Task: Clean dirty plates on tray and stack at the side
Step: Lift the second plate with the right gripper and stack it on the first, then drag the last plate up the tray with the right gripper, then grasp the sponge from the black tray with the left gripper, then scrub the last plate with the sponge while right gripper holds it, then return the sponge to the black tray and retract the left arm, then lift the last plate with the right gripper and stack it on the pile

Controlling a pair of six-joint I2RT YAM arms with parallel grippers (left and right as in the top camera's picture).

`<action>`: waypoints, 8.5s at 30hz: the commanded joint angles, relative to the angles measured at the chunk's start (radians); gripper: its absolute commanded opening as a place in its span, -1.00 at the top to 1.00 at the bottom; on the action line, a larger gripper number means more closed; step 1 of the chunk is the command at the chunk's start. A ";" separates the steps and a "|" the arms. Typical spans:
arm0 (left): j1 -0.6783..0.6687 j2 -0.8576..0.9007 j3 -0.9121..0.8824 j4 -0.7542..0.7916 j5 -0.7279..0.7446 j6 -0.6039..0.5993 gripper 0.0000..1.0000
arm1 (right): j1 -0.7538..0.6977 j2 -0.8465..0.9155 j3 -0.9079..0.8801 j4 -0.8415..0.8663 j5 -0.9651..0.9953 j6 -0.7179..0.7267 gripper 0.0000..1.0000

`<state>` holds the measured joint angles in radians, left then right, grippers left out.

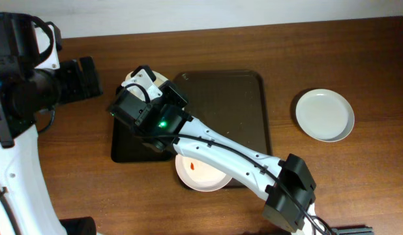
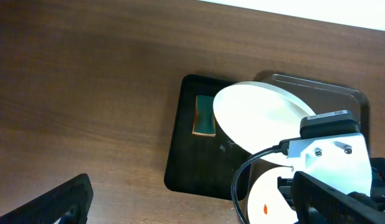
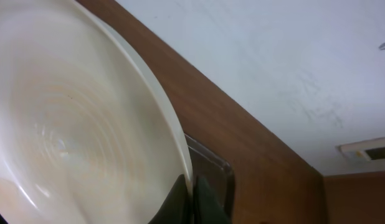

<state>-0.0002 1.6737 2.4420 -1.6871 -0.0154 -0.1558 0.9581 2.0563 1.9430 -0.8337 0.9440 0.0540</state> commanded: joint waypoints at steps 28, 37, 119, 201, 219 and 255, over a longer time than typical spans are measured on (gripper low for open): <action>0.003 -0.004 0.000 0.040 0.039 0.016 -0.99 | -1.592 -0.137 -0.542 -0.202 -1.130 0.407 0.15; 0.003 -0.004 0.000 0.052 0.039 0.016 -1.00 | -1.316 -0.295 -0.541 -0.304 -1.439 0.050 0.06; -0.121 0.414 -0.836 0.757 0.079 0.015 1.00 | -0.841 -0.298 -0.844 0.269 -1.232 -0.020 -0.02; -0.469 0.741 0.025 0.069 -0.437 -0.303 1.00 | -0.829 -0.133 -0.806 0.291 -1.041 0.190 0.92; -0.099 0.463 -0.225 0.163 0.012 -0.055 -1.00 | -0.829 -0.137 -0.787 0.264 -1.075 0.101 0.92; 0.073 0.087 -0.225 0.128 0.009 -0.055 -0.99 | -0.004 -0.087 -0.216 0.274 0.014 -0.126 0.92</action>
<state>0.0708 1.7615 2.2169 -1.5597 -0.0132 -0.2203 0.9489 1.9862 1.7130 -0.5663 0.9119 -0.0658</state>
